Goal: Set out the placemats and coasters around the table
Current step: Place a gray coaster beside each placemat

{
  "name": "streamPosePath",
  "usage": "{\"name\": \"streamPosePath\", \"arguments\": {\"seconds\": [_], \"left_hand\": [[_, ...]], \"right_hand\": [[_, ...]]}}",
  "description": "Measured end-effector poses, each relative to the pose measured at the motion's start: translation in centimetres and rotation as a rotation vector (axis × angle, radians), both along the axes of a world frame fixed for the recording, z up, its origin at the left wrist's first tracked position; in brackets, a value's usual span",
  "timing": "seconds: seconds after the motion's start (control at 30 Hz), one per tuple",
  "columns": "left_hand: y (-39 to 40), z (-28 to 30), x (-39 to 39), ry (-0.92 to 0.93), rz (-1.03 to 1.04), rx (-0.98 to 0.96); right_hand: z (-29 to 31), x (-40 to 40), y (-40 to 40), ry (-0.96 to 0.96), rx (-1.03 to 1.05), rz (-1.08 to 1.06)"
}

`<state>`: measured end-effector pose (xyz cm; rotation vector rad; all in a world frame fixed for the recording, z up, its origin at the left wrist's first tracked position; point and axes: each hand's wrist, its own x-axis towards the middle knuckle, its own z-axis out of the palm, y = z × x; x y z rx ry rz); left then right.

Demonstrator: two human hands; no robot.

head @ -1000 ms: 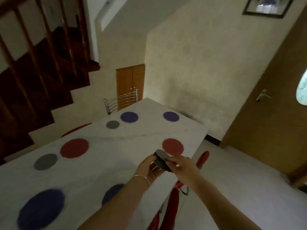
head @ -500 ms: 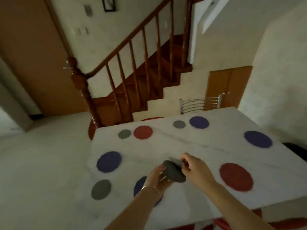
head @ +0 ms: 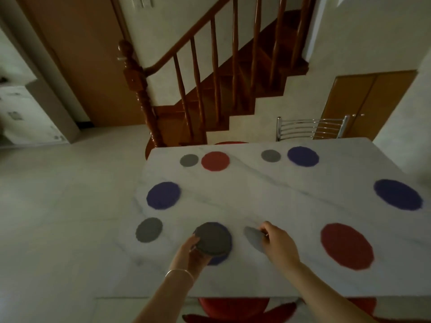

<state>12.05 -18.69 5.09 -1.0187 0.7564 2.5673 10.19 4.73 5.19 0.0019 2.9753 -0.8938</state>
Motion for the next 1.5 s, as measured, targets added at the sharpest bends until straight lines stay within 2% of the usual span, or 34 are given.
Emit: {"name": "streamPosePath", "arguments": {"seconds": [0.13,0.33,0.47,0.57,1.1,1.27,1.5], "left_hand": [[-0.7,-3.4,1.4,-0.104,0.038,-0.030],[-1.0,-5.4,2.2,-0.130,0.058,-0.004],[-0.8,-5.3,2.3,-0.116,0.064,-0.012],[-0.6,-5.1,2.2,-0.110,0.065,-0.010],[0.0,-5.5,3.1,-0.099,0.054,-0.028],[0.2,-4.6,3.1,-0.105,0.058,-0.009],[2.8,-1.2,-0.1,-0.022,-0.027,-0.014]], "right_hand": [[-2.0,-1.0,0.9,0.030,0.127,-0.042],[-4.8,-1.1,0.7,0.145,0.174,0.017],[-7.7,0.3,0.4,0.079,0.176,0.112],[-8.9,0.8,0.5,0.057,0.150,0.096],[-10.7,1.2,0.6,-0.068,0.230,0.172],[-9.7,1.3,0.8,-0.095,0.173,0.191],[-3.0,-0.1,2.4,0.090,-0.006,0.070]]}}
